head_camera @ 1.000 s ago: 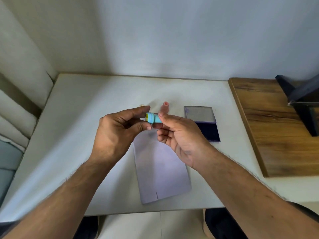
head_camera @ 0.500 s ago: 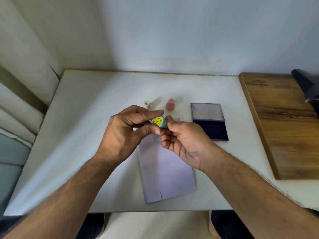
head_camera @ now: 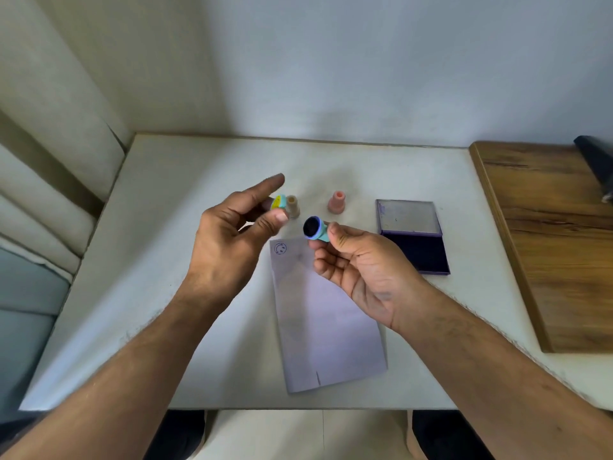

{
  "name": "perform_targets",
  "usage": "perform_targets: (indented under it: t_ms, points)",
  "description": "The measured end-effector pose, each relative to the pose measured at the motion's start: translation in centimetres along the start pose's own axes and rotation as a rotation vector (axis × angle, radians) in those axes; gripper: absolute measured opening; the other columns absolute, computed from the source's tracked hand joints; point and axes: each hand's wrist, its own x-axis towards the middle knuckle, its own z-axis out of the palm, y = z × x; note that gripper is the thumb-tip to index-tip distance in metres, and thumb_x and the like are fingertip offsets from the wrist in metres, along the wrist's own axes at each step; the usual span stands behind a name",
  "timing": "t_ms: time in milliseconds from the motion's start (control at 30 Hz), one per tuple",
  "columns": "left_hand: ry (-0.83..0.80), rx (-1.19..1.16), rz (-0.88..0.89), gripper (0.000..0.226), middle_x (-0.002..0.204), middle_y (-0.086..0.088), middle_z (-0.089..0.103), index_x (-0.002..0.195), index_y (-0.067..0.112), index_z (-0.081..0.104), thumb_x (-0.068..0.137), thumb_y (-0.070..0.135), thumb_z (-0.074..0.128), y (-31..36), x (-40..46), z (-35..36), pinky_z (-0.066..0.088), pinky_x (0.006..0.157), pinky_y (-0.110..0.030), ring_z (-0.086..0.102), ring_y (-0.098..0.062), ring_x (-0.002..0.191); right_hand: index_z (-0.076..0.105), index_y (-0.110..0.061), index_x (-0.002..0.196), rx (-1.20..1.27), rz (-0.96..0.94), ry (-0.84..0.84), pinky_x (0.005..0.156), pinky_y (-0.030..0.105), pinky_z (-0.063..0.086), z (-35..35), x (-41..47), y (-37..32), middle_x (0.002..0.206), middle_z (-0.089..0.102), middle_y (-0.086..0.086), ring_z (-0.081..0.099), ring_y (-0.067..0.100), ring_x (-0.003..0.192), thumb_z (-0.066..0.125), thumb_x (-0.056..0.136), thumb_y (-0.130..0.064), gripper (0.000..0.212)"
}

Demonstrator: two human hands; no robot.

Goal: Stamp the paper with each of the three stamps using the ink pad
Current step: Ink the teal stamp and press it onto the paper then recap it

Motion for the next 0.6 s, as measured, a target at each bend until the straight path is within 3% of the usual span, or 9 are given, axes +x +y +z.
perform_targets:
  t_ms: [133, 300, 400, 500, 600]
  points:
    - [0.049, -0.016, -0.033, 0.023, 0.092, -0.005, 0.063, 0.106, 0.028, 0.071, 0.088, 0.015, 0.066, -0.3, 0.4, -0.5, 0.053, 0.084, -0.034, 0.059, -0.012, 0.081, 0.069, -0.001, 0.095, 0.013, -0.002, -0.011, 0.063, 0.026, 0.058, -0.1, 0.0, -0.1, 0.077, 0.07, 0.012, 0.063, 0.015, 0.064, 0.054, 0.096, -0.007, 0.016]
    - [0.237, 0.179, -0.157, 0.017, 0.085, 0.009, 0.074, 0.092, 0.028, 0.072, 0.077, 0.024, 0.079, -1.4, 0.6, -1.2, 0.051, 0.075, -0.018, 0.07, -0.005, 0.078, 0.069, -0.001, 0.095, -0.018, -0.011, -0.011, 0.062, 0.026, 0.058, -0.2, 0.1, 0.0, 0.076, 0.07, 0.012, 0.062, 0.016, 0.064, 0.053, 0.097, -0.006, 0.017]
    - [0.254, 0.416, -0.155, 0.025, 0.084, 0.015, 0.073, 0.101, 0.03, 0.071, 0.077, 0.032, 0.077, -1.8, 0.2, -1.2, 0.047, 0.067, -0.003, 0.067, 0.008, 0.075, 0.07, -0.001, 0.096, -0.045, -0.015, -0.008, 0.063, 0.027, 0.057, -0.3, 0.1, 0.1, 0.077, 0.07, 0.012, 0.063, 0.016, 0.065, 0.053, 0.097, -0.007, 0.017]
    - [0.227, 0.598, -0.14, 0.037, 0.094, 0.017, 0.073, 0.116, 0.038, 0.066, 0.08, 0.045, 0.07, -2.1, 0.0, -1.1, 0.051, 0.078, -0.016, 0.068, 0.0, 0.083, 0.07, -0.001, 0.096, -0.043, -0.017, -0.011, 0.063, 0.027, 0.057, -0.3, 0.1, 0.1, 0.078, 0.07, 0.012, 0.063, 0.016, 0.064, 0.053, 0.097, -0.006, 0.017]
    - [0.219, 0.752, -0.087, 0.032, 0.107, 0.015, 0.073, 0.115, 0.038, 0.065, 0.085, 0.047, 0.064, -2.5, 0.1, -1.2, 0.051, 0.086, -0.028, 0.066, -0.013, 0.098, 0.068, 0.002, 0.104, -0.031, -0.015, -0.022, 0.063, 0.026, 0.058, -0.4, 0.0, 0.0, 0.079, 0.069, 0.013, 0.063, 0.016, 0.063, 0.052, 0.096, -0.002, 0.019]
